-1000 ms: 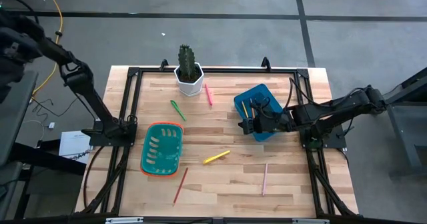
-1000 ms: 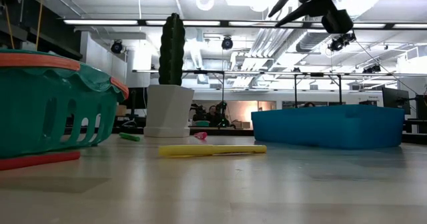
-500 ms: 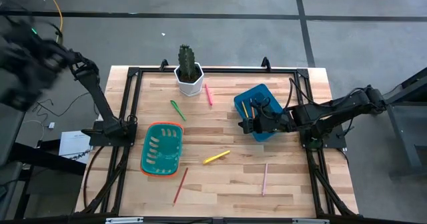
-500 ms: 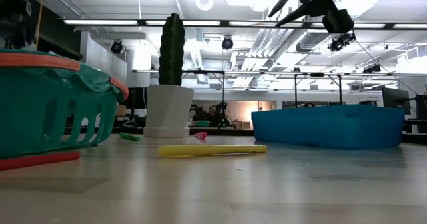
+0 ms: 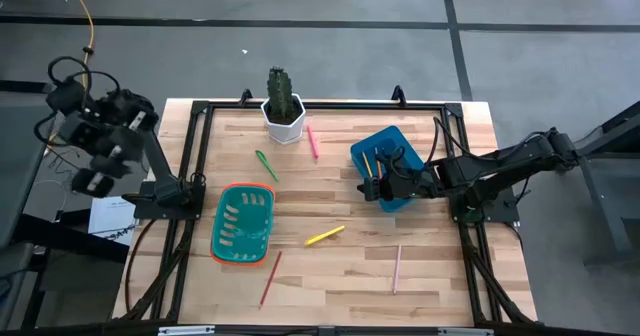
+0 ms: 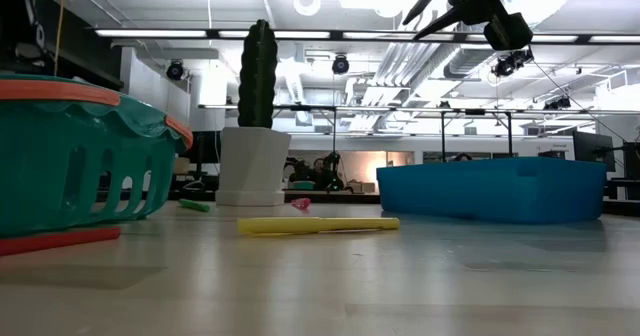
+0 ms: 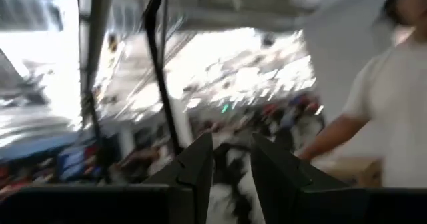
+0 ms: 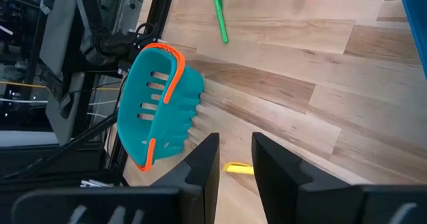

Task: Sort pens & pencils
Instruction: Put the yellow pen into the green basket

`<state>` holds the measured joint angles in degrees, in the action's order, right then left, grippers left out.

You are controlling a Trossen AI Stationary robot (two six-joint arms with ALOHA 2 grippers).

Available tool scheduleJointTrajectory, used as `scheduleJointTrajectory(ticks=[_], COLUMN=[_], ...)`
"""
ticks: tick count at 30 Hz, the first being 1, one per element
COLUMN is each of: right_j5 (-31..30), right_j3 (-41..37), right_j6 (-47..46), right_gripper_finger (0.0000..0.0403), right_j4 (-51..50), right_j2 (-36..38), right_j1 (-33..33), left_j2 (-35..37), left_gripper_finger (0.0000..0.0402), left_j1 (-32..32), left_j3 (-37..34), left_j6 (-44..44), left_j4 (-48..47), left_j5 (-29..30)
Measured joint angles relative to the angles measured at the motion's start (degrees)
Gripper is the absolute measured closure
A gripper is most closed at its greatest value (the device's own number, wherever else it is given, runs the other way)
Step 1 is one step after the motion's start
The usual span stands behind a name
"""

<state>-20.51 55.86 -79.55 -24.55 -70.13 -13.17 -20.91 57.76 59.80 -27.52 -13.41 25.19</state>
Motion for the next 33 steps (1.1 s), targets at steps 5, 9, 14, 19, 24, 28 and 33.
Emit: scheduleJointTrajectory(ticks=[5,9,14,19,24,28,33], right_j5=[0.11,0.55,0.57,0.56,0.57,0.57,0.55], right_j3=[0.00,0.00,0.00,-0.03,-0.04,-0.04,-0.04], right_j6=[-0.55,-0.59,-0.59,-1.65,-3.03,-4.05,-4.50], right_gripper_finger=[0.0322,0.0322,0.0322,0.0322,0.0322,0.0322,0.0322], right_j4=[-0.01,-0.01,-0.43,-2.41,-3.07,-3.05,-3.05], right_j2=[0.00,0.00,0.00,0.00,0.00,0.00,0.00], right_j1=[-0.02,-0.02,-0.02,0.02,0.02,0.00,0.00], left_j2=[0.31,0.22,0.19,2.40,6.21,8.70,9.06], left_gripper_finger=[0.0314,0.0314,0.0314,0.0314,0.0314,0.0314,0.0314], left_j1=[0.00,0.00,0.00,0.00,0.00,0.00,0.00], left_j3=[0.05,0.03,-1.62,-7.20,-15.29,-19.50,-20.07], left_j6=[-2.06,-2.70,-5.14,-4.00,-3.59,-3.53,-4.06], left_j4=[0.17,1.32,9.47,17.44,27.36,31.26,31.41], left_j5=[1.43,-2.18,-14.81,-23.22,-23.24,-22.75,-22.26])
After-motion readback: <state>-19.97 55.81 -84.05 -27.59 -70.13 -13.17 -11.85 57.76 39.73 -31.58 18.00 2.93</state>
